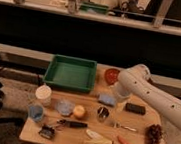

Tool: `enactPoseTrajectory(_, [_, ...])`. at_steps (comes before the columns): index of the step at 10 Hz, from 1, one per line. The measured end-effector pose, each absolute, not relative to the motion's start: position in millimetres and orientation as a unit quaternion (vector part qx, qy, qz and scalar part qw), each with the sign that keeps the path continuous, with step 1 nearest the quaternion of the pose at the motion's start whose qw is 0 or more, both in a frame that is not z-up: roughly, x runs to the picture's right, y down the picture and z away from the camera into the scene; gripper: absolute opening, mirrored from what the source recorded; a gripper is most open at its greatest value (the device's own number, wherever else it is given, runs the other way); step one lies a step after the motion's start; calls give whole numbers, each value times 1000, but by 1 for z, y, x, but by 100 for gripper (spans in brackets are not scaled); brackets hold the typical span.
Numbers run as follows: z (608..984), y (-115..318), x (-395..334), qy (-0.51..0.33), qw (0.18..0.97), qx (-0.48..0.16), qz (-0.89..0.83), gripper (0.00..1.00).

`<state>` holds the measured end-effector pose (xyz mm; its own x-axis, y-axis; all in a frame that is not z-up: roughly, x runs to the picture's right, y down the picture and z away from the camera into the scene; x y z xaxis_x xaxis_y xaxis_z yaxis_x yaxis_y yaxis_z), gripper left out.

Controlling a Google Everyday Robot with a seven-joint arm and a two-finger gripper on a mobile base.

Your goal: Place sponge in purple bowl

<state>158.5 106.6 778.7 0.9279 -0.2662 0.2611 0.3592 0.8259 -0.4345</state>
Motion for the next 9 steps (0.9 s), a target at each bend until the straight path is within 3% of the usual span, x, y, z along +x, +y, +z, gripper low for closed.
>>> enactPoseTrajectory(9, [829,88,139,-105,963,-220,-119,80])
